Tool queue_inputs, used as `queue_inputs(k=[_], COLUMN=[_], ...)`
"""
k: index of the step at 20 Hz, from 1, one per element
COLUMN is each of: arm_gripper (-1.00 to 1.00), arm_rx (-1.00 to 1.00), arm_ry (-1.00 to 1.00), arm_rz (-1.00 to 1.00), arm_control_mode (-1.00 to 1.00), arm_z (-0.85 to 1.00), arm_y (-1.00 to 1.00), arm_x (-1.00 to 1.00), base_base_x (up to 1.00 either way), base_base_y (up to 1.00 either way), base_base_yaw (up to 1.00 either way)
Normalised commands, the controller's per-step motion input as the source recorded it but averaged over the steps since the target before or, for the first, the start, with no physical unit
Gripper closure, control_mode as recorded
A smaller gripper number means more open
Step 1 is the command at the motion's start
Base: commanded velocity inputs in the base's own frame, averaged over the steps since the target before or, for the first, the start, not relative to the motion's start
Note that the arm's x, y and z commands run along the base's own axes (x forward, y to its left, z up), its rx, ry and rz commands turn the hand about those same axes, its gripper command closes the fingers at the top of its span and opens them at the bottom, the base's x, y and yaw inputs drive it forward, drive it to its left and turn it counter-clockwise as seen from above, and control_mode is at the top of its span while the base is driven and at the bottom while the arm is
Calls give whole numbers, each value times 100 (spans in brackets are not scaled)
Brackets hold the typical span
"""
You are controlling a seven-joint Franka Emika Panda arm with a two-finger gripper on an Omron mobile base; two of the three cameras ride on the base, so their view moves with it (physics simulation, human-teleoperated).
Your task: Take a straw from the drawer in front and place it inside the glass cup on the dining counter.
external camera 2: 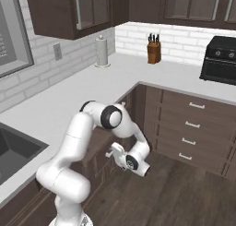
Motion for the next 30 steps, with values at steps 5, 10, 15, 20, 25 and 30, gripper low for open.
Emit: queue_inputs(k=[5, 10, 15, 20, 25, 30], arm_gripper=[100, -100, -100, -100, -100, -100], arm_rx=[0, 0, -2, -6, -8, -22], arm_ry=[0, 0, 1, -1, -15, -14], arm_rz=[4, 8, 7, 1, 0, 0], arm_control_mode=[-100, -100, -100, -100, -100, -100], arm_z=[0, 0, -7, 4, 87, 100], arm_y=[-100, -91, -54, -65, -44, 7], arm_x=[-52, -56, -60, -69, -44, -1], base_base_x=[0, 0, 0, 0, 0, 0], base_base_y=[0, 0, 0, 0, 0, 0], base_base_yaw=[0, 0, 0, 0, 0, 0])
